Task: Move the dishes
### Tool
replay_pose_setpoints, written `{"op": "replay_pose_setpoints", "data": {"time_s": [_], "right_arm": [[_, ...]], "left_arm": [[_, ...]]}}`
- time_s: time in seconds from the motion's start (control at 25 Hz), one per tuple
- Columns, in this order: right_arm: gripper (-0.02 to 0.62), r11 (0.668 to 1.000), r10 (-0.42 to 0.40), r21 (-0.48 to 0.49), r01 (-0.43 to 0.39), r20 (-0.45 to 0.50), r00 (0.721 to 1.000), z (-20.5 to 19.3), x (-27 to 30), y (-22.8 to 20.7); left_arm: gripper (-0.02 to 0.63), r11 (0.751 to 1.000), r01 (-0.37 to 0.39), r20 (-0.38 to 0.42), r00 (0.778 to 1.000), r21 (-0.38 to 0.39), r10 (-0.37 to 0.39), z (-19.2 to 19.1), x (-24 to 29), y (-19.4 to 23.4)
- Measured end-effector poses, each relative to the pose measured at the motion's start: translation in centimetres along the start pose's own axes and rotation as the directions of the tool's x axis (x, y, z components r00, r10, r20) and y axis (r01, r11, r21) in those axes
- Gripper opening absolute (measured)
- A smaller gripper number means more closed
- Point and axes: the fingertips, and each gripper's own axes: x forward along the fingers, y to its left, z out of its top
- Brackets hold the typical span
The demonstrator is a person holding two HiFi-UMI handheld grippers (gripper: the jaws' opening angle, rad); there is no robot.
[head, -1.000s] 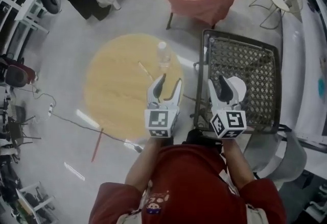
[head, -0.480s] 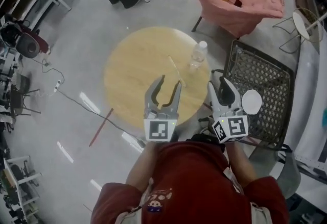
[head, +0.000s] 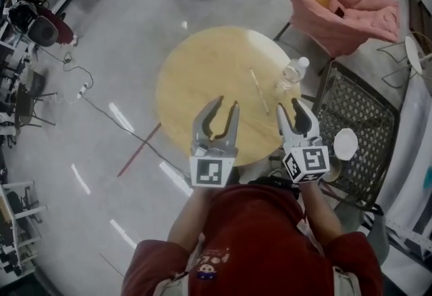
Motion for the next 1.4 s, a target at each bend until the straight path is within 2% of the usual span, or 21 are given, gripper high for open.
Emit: {"op": "replay_pose_setpoints", "data": {"time_s": [0.36,0.6,0.8,0.92,1.04,1.08,1.16,1.2,1.32,1.4], "right_arm": [[0.163,1.000,-0.019,-0.027,0.015,-0.141,0.990,-3.6,5.1,1.3],[0.163,0.998,-0.054,-0.054,0.042,-0.254,0.966,-7.1,8.1,1.1],[0.163,0.998,-0.062,-0.028,0.056,-0.371,0.926,-11.4,10.4,0.6],[0.164,0.996,-0.085,-0.052,0.070,-0.421,0.903,-13.3,11.6,0.0],[0.163,0.995,-0.092,-0.078,0.061,-0.491,0.867,-15.6,12.8,-0.7],[0.164,0.995,-0.092,-0.083,0.058,-0.514,0.853,-16.4,13.1,-0.9],[0.164,0.994,-0.098,-0.094,0.054,-0.553,0.828,-17.8,13.7,-1.5],[0.163,0.994,-0.100,-0.100,0.052,-0.569,0.816,-18.4,14.0,-1.8],[0.163,0.993,-0.098,-0.111,0.037,-0.616,0.782,-20.1,14.6,-2.3],[0.164,0.992,-0.100,-0.119,0.030,-0.641,0.761,-20.9,14.8,-2.5]], "left_arm": [[0.021,0.998,-0.052,-0.006,0.999,0.020,0.052,-0.3,-1.6,4.3],[0.006,0.997,-0.075,-0.036,0.996,0.025,0.076,-0.9,-2.6,6.6],[0.006,0.995,-0.094,-0.072,0.993,0.012,0.095,-2.3,-3.6,8.3],[0.006,0.994,-0.105,-0.079,0.991,0.000,0.105,-3.1,-3.8,9.3],[0.006,0.993,-0.113,-0.086,0.990,-0.014,0.112,-3.8,-4.0,10.1],[0.006,0.995,-0.100,-0.096,0.990,0.010,0.100,-4.1,-4.0,10.2],[0.008,0.992,-0.031,-0.137,0.989,0.123,0.048,-4.5,-4.0,10.1],[0.008,0.988,-0.006,-0.155,0.987,0.156,0.031,-4.7,-3.9,10.2],[0.006,0.995,-0.035,-0.142,0.989,0.095,0.049,-5.0,-3.7,10.6],[0.006,0.992,-0.014,-0.156,0.987,0.129,0.034,-5.2,-3.6,10.7]]}}
